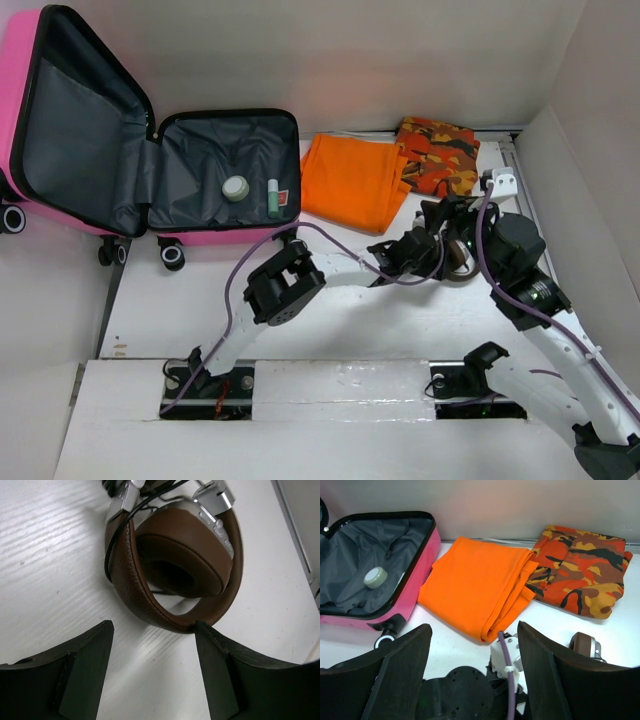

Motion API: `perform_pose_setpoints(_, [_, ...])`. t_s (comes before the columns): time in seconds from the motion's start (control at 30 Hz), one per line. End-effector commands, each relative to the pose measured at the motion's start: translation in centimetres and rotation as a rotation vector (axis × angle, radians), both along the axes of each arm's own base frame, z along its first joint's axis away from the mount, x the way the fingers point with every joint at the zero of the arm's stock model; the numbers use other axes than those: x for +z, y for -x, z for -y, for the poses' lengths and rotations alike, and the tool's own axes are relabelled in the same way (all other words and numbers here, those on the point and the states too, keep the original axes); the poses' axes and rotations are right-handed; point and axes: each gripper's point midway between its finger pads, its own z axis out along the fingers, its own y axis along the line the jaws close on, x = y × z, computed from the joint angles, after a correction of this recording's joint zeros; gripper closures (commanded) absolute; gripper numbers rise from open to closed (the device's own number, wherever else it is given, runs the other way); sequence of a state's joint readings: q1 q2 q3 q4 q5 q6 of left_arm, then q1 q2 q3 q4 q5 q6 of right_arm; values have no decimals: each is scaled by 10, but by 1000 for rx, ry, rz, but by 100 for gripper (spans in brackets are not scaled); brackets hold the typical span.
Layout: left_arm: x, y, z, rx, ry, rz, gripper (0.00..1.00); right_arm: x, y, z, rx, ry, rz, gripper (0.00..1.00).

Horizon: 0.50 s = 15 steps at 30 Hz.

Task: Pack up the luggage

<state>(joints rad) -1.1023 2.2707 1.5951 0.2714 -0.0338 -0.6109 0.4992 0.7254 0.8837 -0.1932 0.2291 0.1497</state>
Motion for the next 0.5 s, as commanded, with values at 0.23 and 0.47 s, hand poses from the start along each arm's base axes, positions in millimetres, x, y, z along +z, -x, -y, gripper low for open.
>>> perform_pose_setpoints(0.23, [4,-25,31,20,-48,29,67,14,1,-5,23,-16,53,25])
perform_pose_setpoints(0.47, [-32,-34,-1,86,-180,39,100,14,1,-6,32,-16,53,25])
